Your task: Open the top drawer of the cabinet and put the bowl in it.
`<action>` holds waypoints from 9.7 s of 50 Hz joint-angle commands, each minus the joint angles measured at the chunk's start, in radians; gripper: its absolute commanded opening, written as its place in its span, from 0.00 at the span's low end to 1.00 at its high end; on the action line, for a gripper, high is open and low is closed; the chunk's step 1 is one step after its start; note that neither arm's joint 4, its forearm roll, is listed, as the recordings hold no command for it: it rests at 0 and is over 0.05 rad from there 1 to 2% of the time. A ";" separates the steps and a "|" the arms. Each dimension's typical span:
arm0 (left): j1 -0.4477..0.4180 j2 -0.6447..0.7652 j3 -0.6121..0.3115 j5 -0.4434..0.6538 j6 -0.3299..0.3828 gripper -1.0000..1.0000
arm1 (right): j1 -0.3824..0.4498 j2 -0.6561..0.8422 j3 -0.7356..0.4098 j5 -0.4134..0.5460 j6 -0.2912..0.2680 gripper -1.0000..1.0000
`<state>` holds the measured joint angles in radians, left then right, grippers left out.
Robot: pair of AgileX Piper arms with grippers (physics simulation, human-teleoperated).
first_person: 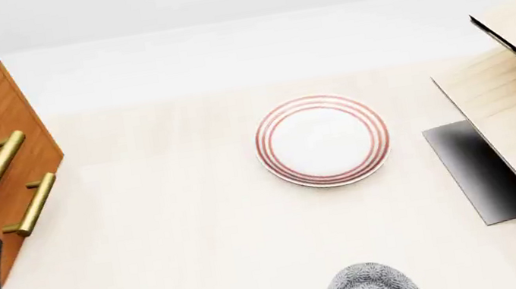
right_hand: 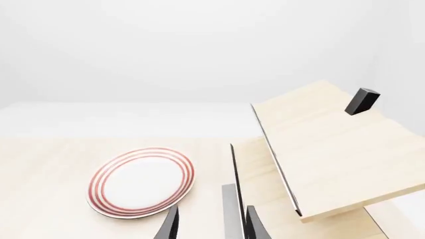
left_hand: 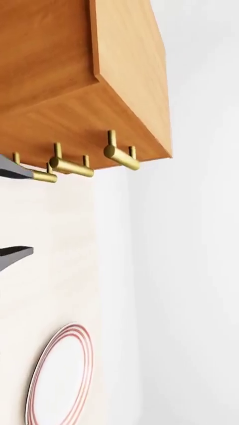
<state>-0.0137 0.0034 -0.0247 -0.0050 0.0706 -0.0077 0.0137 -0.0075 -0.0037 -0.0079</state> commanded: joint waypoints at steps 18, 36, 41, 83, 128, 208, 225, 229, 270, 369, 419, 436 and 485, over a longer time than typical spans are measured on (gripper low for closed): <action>-0.024 0.082 -0.121 0.109 0.386 1.00 | 0.002 0.007 -0.001 -0.004 0.003 1.00; -0.021 0.260 -0.147 0.014 0.704 1.00 | 0.002 0.006 -0.001 -0.004 0.003 1.00; -0.002 0.329 -0.122 -0.059 0.816 1.00 | 0.002 0.006 -0.001 -0.004 0.003 1.00; 0.031 0.737 -0.177 -0.500 1.374 1.00 | 0.002 0.006 -0.001 -0.004 0.003 1.00; 0.150 0.958 -0.341 -0.592 1.392 1.00 | 0.002 0.007 -0.001 -0.004 0.003 1.00; 0.305 1.238 -0.352 -0.811 1.278 1.00 | 0.002 0.006 -0.001 -0.004 0.003 1.00; 0.306 1.198 -0.367 -0.773 1.284 0.00 | 0.002 0.007 -0.001 -0.004 0.003 1.00; 0.293 1.183 -0.367 -0.761 1.300 0.00 | 0.002 0.006 -0.001 -0.004 0.003 1.00; 0.095 1.256 -0.378 -0.851 1.472 0.00 | 0.002 0.006 -0.001 -0.004 0.003 1.00; -0.166 0.876 -0.242 -0.678 1.543 1.00 | 0.002 0.007 -0.001 -0.004 0.003 1.00; -0.213 0.923 -1.116 0.400 0.493 1.00 | 0.002 0.007 -0.001 -0.004 0.003 1.00; -0.174 1.053 -1.303 0.679 0.246 1.00 | 0.002 0.007 -0.001 -0.004 0.003 1.00; -0.106 1.218 -1.508 1.016 -0.166 1.00 | 0.002 0.007 -0.001 -0.004 0.003 1.00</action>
<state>-0.1442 1.2087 -1.5343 0.9901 -0.0536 -0.0068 0.0216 -0.0092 -0.0076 -0.0061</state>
